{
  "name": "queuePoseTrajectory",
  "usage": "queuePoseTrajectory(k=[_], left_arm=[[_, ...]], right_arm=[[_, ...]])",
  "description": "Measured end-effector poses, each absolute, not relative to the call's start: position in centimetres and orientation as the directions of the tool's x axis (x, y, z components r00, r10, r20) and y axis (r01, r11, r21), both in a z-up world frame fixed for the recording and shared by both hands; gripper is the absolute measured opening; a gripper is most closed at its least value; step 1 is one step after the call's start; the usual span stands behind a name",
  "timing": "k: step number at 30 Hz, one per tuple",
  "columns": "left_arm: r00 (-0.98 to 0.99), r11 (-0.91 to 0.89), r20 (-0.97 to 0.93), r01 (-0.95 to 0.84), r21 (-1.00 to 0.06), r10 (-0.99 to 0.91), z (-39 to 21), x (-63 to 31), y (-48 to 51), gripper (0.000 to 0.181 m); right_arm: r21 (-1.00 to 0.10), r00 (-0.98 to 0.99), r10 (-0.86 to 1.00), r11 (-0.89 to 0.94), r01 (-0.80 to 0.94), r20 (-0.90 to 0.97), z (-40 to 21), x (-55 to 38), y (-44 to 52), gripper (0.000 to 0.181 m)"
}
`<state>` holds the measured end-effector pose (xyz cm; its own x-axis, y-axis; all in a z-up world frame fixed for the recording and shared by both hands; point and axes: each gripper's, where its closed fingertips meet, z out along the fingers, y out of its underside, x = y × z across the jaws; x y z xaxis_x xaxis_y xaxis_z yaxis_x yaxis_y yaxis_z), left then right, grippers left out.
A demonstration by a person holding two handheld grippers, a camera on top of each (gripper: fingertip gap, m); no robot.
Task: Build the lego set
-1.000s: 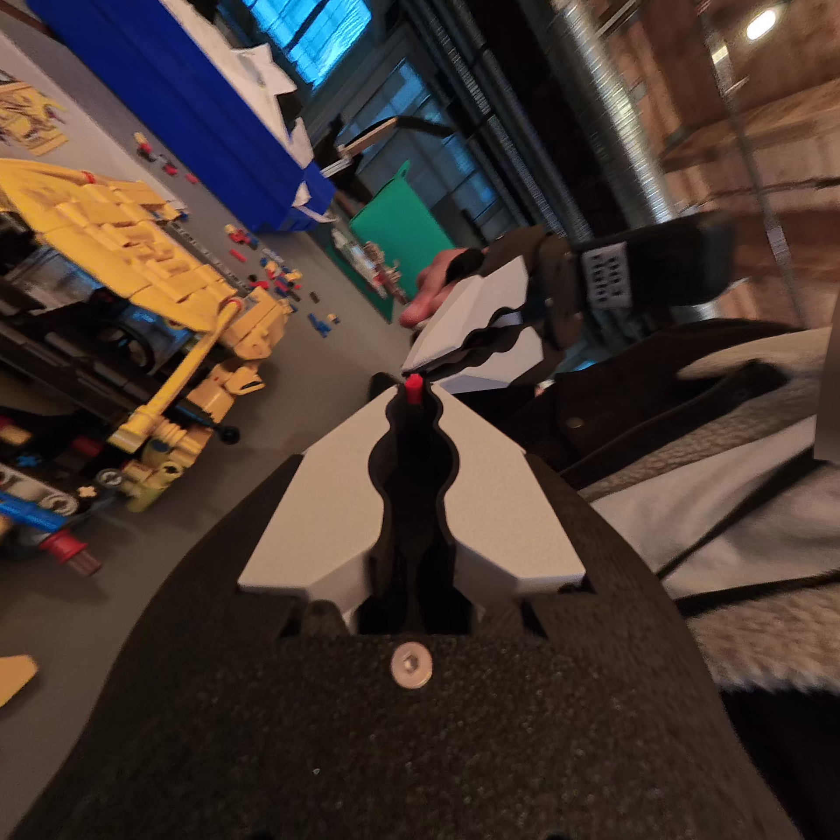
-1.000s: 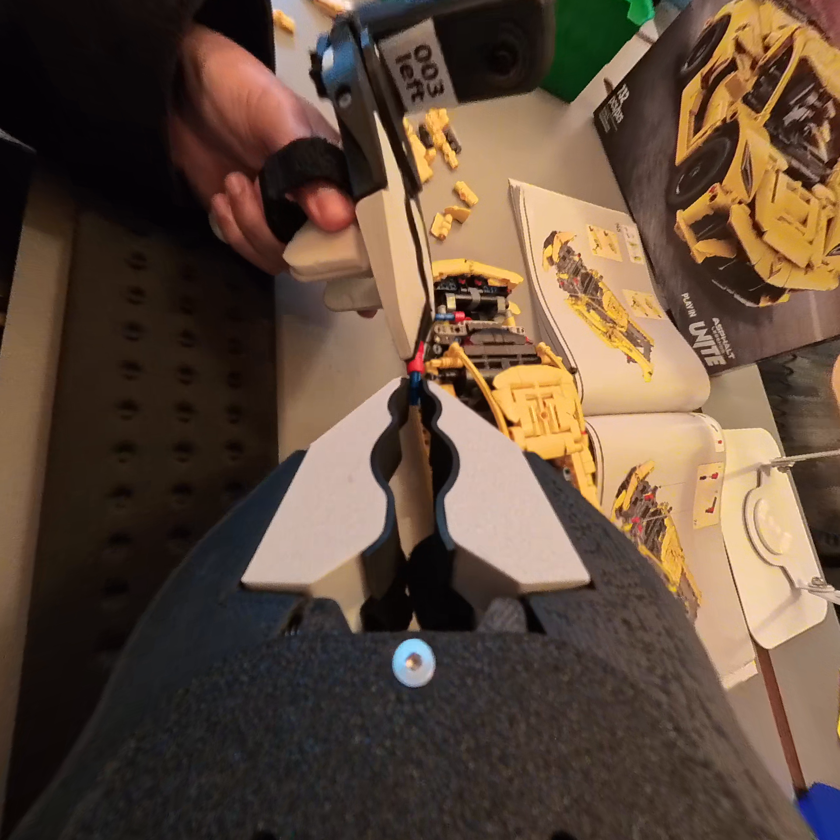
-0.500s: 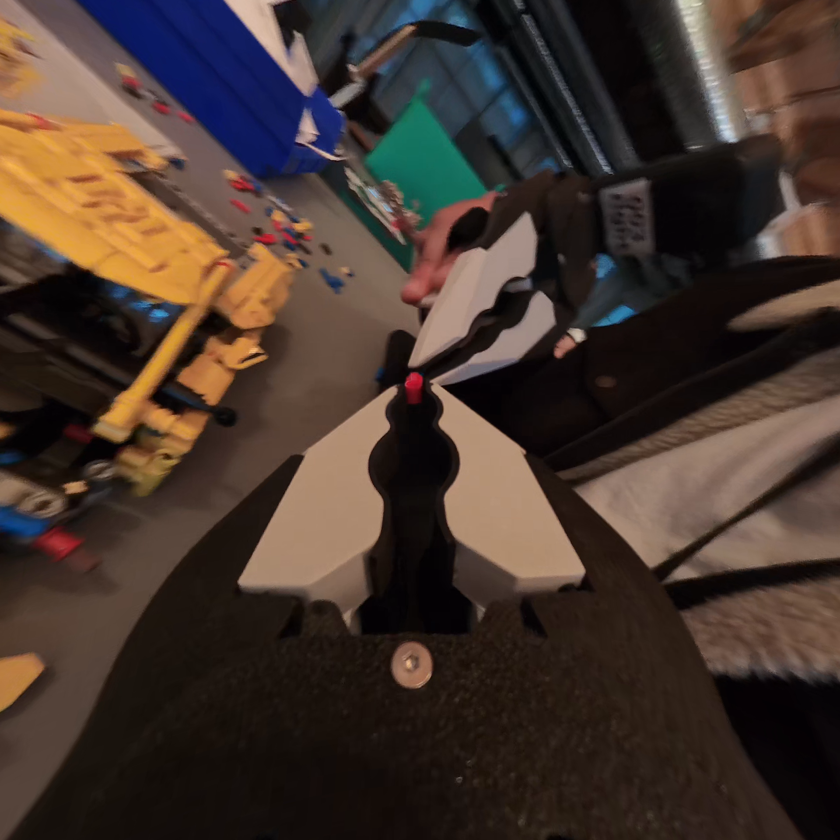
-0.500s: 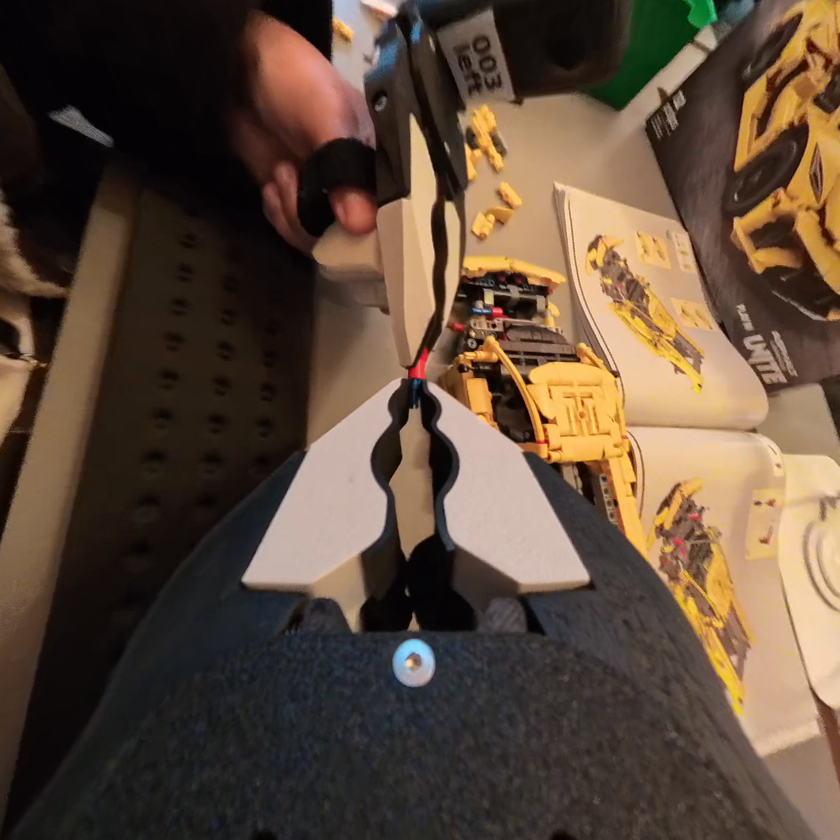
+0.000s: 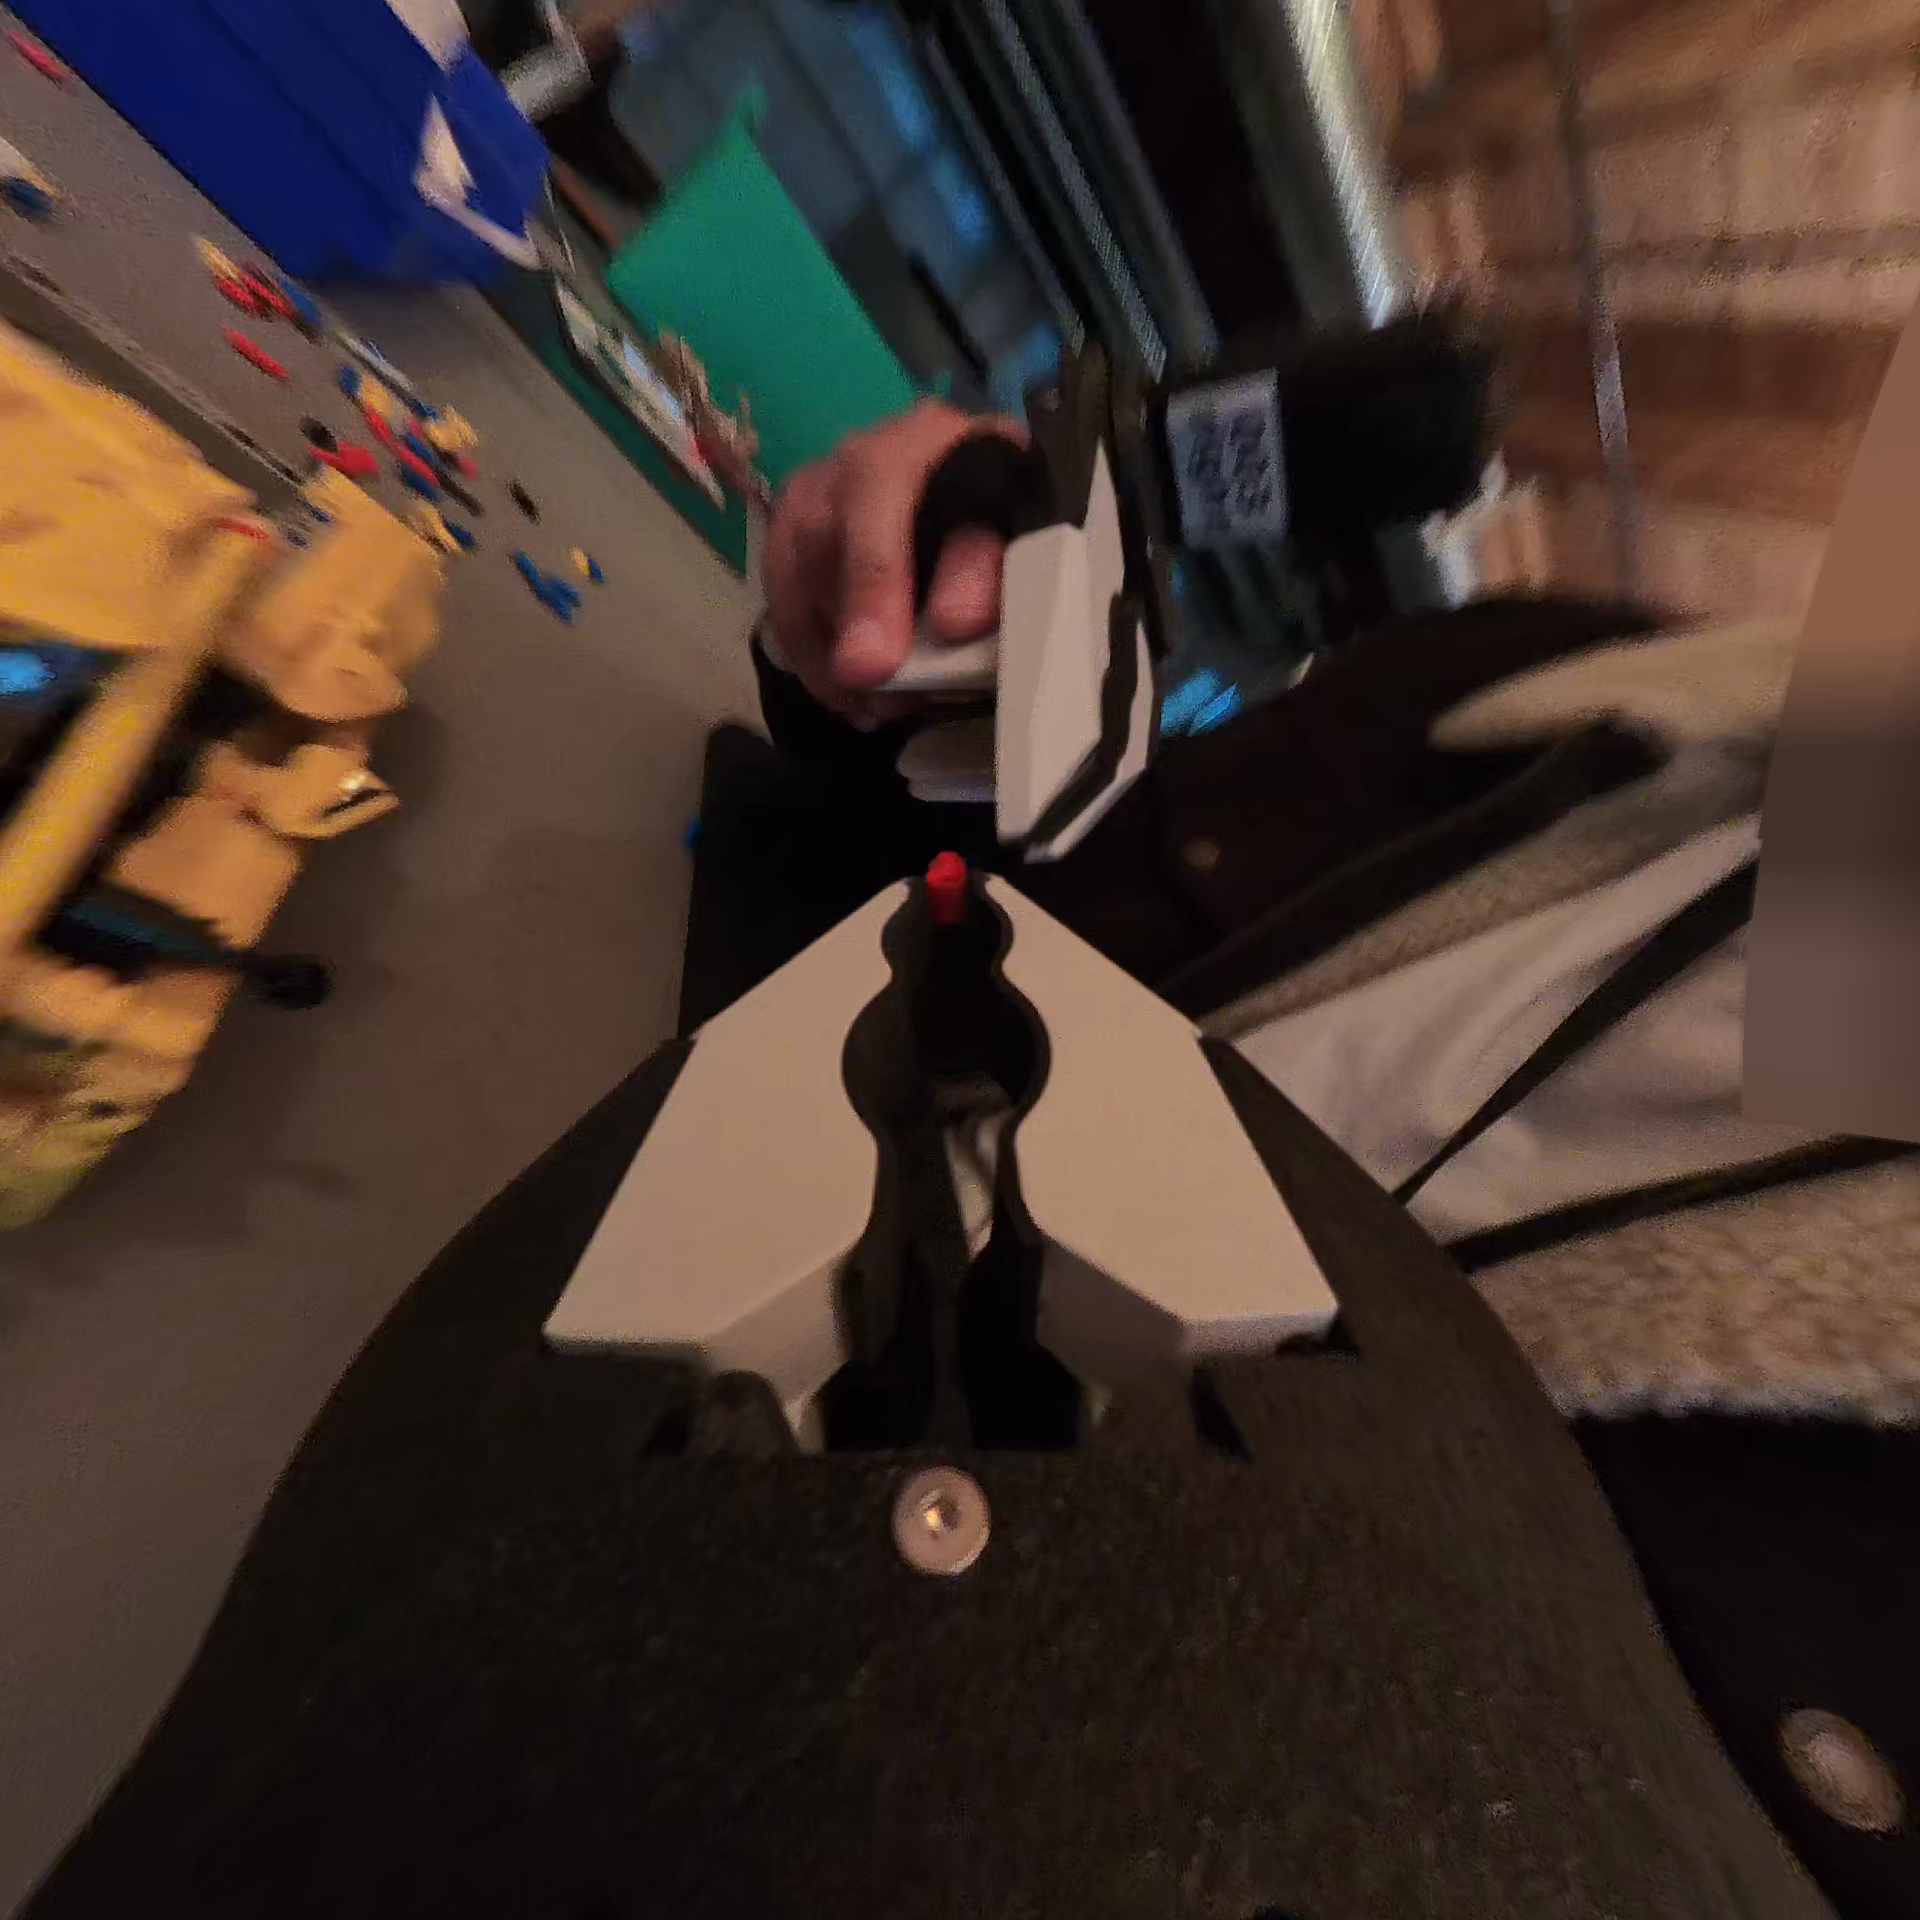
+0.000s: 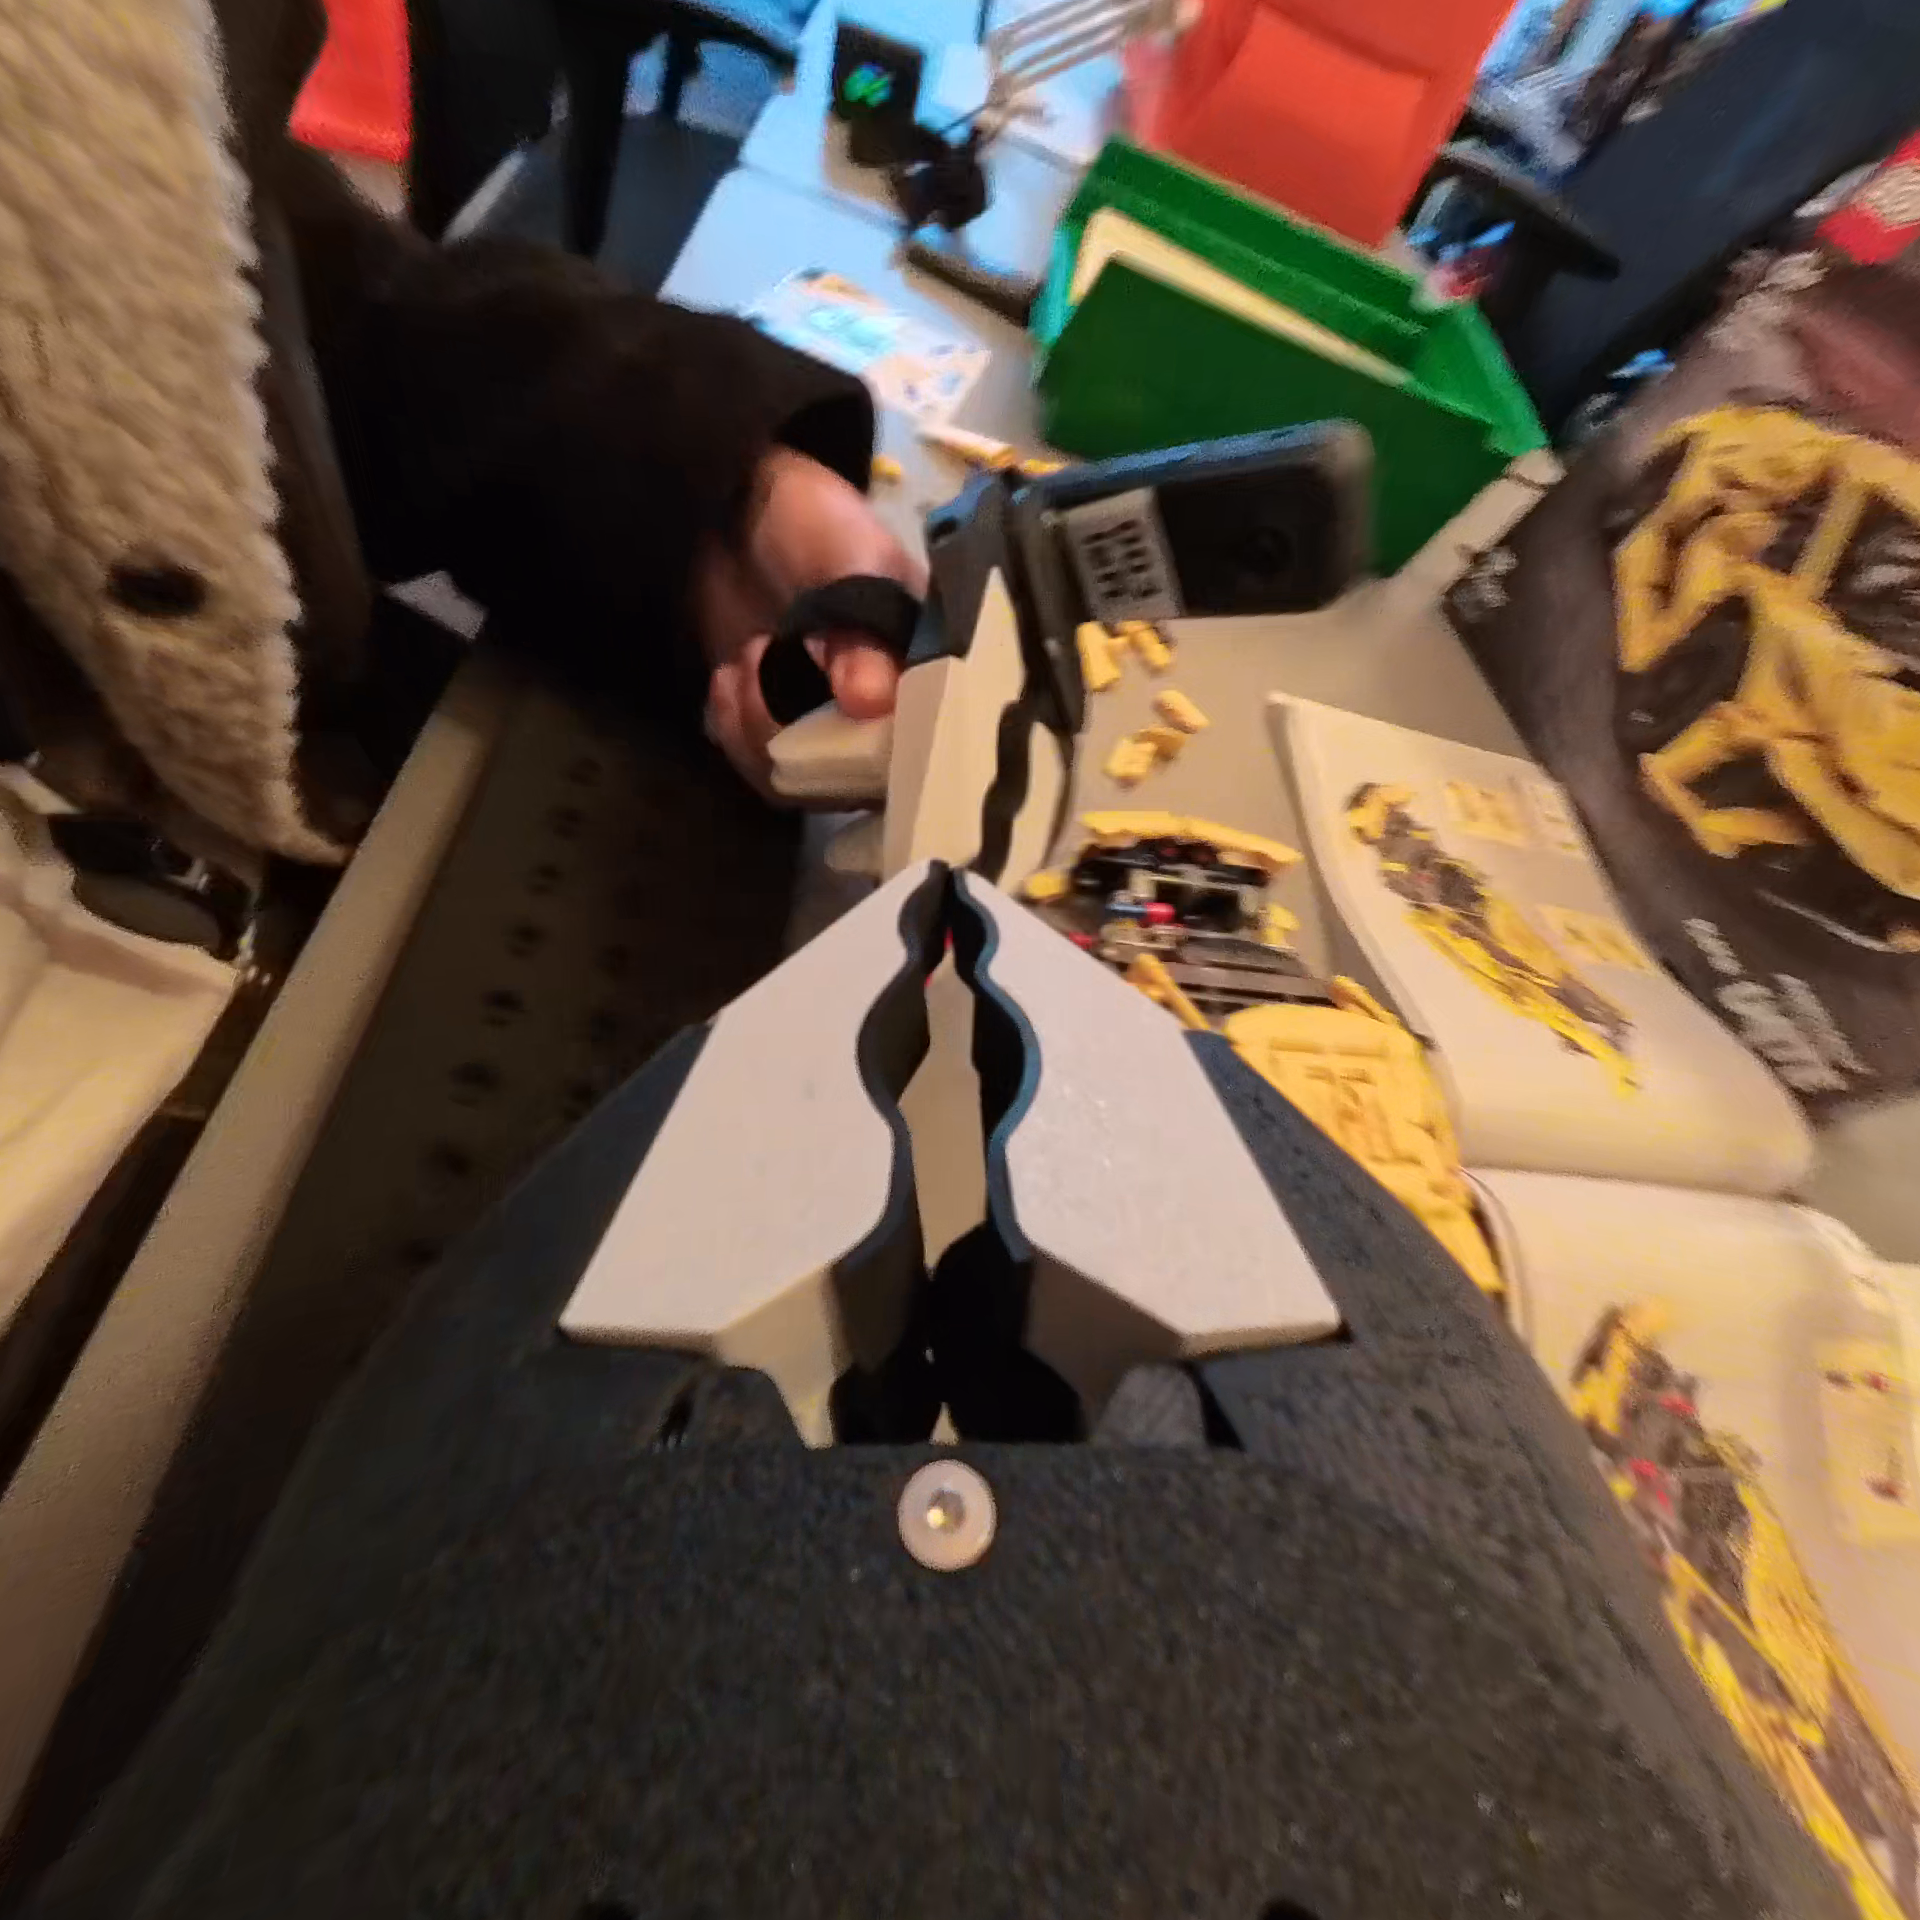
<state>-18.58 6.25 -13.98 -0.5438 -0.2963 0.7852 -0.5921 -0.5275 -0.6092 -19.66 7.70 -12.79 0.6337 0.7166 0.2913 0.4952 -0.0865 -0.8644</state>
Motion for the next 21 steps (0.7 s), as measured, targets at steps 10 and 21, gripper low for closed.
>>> queuePoseTrajectory(k=[10,21], left_arm=[[-0.407,-0.693,0.806,-0.423,-0.584,-0.43,-14.3,-17.6,12.1,0.006],[-0.33,-0.658,0.753,-0.365,-0.658,-0.569,-15.1,-18.1,14.2,0.007]], right_arm=[[-0.767,0.839,0.544,-0.546,0.336,-0.019,-19.1,-12.8,4.1,0.021],[-0.643,0.816,0.573,-0.601,0.476,0.068,-25.3,-16.0,6.9,0.025]])
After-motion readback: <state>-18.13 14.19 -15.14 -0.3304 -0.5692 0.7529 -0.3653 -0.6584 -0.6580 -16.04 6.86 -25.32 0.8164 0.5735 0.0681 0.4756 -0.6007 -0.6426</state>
